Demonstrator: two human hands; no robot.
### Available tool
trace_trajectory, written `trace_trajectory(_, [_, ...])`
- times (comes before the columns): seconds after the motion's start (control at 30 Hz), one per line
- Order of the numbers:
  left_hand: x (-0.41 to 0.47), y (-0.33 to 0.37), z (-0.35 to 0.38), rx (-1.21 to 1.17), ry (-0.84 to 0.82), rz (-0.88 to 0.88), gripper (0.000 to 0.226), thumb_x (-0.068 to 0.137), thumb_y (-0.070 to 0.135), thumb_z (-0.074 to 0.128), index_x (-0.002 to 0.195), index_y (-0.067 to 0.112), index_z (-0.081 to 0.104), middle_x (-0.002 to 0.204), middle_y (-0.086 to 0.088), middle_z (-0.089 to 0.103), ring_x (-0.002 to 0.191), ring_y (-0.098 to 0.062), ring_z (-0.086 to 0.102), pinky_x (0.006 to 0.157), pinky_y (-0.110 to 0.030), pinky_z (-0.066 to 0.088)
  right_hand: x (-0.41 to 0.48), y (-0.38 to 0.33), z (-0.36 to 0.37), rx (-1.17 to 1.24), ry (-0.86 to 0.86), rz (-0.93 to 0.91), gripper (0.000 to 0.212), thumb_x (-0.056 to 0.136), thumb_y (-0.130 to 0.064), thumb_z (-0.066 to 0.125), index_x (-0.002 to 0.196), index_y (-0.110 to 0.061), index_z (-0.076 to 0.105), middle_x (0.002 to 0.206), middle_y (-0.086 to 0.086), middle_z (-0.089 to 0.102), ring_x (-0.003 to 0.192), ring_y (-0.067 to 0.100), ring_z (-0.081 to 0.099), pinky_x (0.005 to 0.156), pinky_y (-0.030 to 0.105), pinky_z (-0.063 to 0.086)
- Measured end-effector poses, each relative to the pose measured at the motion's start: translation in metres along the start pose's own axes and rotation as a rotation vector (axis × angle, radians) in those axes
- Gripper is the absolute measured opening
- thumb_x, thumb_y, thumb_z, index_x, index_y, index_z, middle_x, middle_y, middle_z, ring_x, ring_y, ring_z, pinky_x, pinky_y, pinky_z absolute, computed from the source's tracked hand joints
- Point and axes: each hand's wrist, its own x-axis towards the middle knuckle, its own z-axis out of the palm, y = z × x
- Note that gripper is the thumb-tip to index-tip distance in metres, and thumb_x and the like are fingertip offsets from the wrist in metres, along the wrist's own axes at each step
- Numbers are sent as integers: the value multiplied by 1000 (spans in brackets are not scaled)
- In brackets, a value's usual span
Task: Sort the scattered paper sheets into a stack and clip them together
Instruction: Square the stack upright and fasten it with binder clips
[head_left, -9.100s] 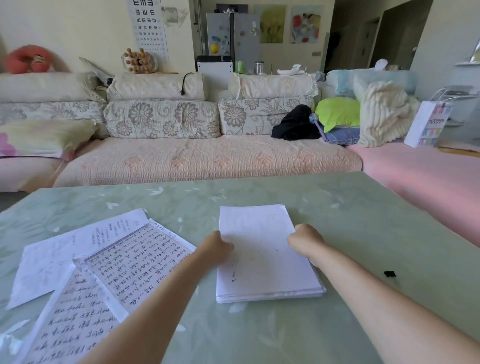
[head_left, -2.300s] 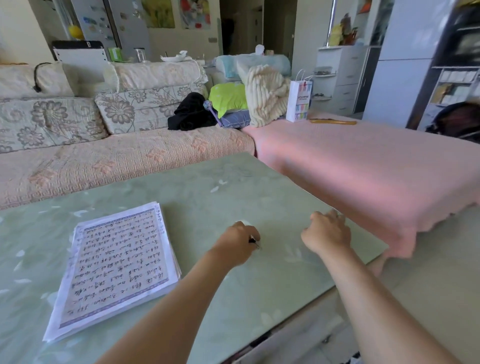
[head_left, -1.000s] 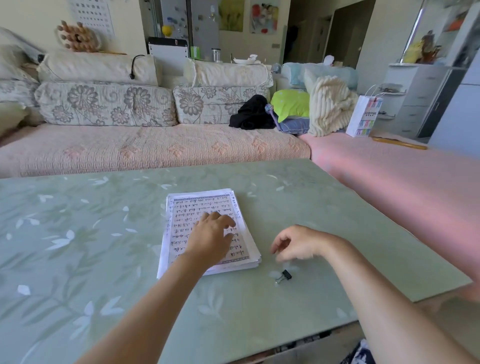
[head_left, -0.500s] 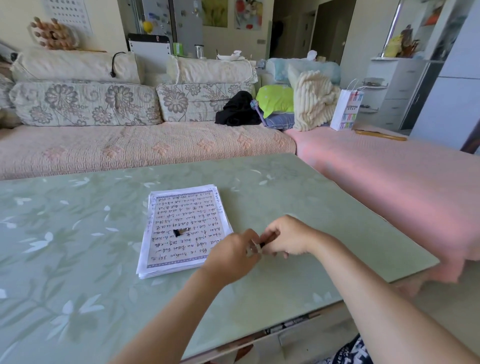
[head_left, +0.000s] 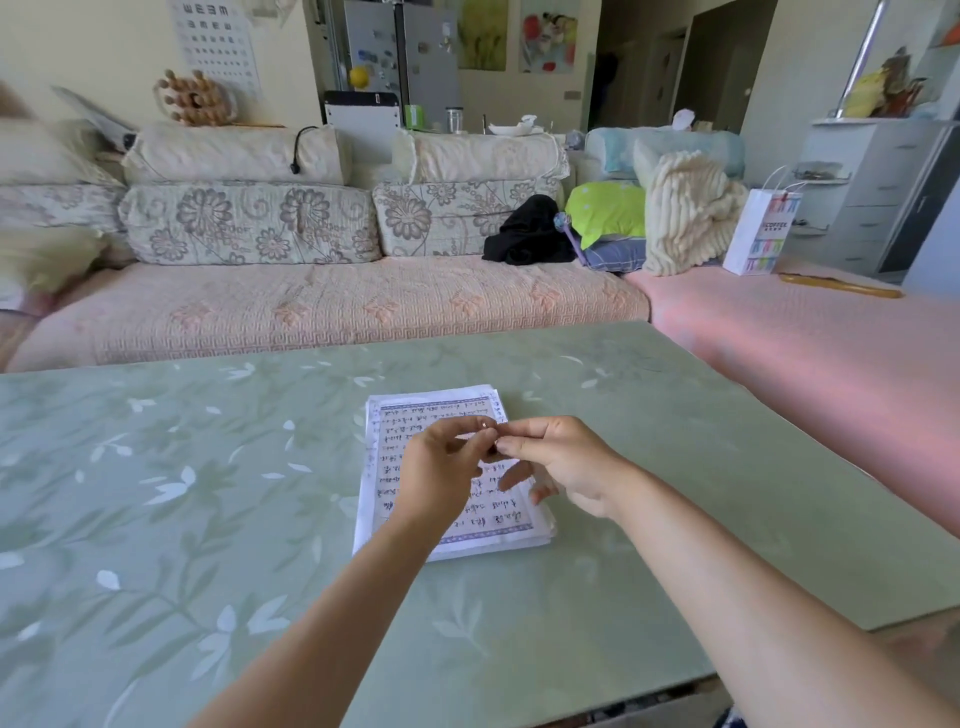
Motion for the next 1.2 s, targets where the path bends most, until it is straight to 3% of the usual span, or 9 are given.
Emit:
trace_trajectory(0.07, [5, 1, -16, 87, 6, 37, 15, 88, 21, 69, 82, 35, 74, 74, 6, 74, 75, -18, 71, 75, -42, 60, 11, -5, 18, 9, 95, 45, 16, 95, -18, 65, 106, -8, 70, 95, 8, 70, 60, 21, 63, 41, 24, 42])
trace_trajectory(0.13, [7, 0, -32, 177, -12, 61, 22, 88, 19, 69, 77, 38, 72, 73, 6, 72, 71, -19, 71, 66, -34, 60, 22, -9, 33, 9, 158, 81, 18, 94, -22, 65, 99, -5, 66, 84, 5, 58, 50, 18, 54, 40, 24, 38])
trace_trajectory(0.2, [6, -1, -46, 270, -16, 119, 20, 87, 16, 70, 81, 35, 73, 73, 6, 71, 65, -17, 69, 56, -21, 52, 29, -10, 46, 46, 114, 106, 22, 94, -23, 65, 101, -3, 66, 76, 4, 54, 47, 17, 50, 39, 23, 37])
trace_trajectory(0.3, [7, -3, -68, 337, 14, 161, 9, 84, 14, 74, 89, 22, 75, 74, 10, 71, 60, -9, 66, 59, -13, 48, 36, -11, 61, 82, 51, 126, 24, 93, -19, 68, 107, 1, 68, 74, 3, 59, 50, 16, 52, 39, 23, 41])
trace_trajectory(0.5, [15, -8, -102, 361, -1, 137, 6, 77, 17, 80, 81, 21, 77, 68, 4, 71, 60, -12, 67, 62, -21, 50, 45, -11, 84, 89, -13, 136, 10, 93, -12, 68, 95, -3, 71, 76, 6, 65, 53, 17, 57, 42, 26, 47])
trace_trajectory(0.83, [29, -1, -109, 352, -47, 134, 12, 77, 16, 82, 73, 26, 75, 64, -3, 71, 62, -20, 68, 60, -23, 52, 51, -10, 96, 209, 55, 118, 8, 93, -11, 66, 92, -4, 69, 71, 6, 64, 49, 17, 58, 39, 26, 49])
trace_trajectory(0.9, [28, -1, -111, 358, -47, 156, 10, 77, 14, 81, 74, 23, 77, 61, 1, 70, 59, -15, 65, 60, -22, 51, 51, -12, 98, 188, 65, 109, 8, 94, -10, 66, 93, -2, 68, 72, 7, 63, 49, 17, 57, 39, 26, 48])
trace_trajectory(1.03, [27, -3, -117, 402, -62, 232, 4, 78, 13, 80, 80, 16, 79, 59, 15, 65, 60, -4, 61, 57, -7, 42, 51, -15, 104, 62, 101, 72, 9, 91, -7, 64, 84, -2, 68, 69, 7, 63, 46, 17, 55, 40, 26, 48])
trace_trajectory(1.2, [28, -8, -114, 411, -65, 242, 2, 82, 14, 75, 84, 16, 76, 69, 5, 72, 63, -3, 65, 62, -9, 46, 55, -17, 105, 6, 173, 105, 9, 86, -4, 61, 80, -1, 66, 67, 8, 61, 43, 17, 52, 43, 28, 50])
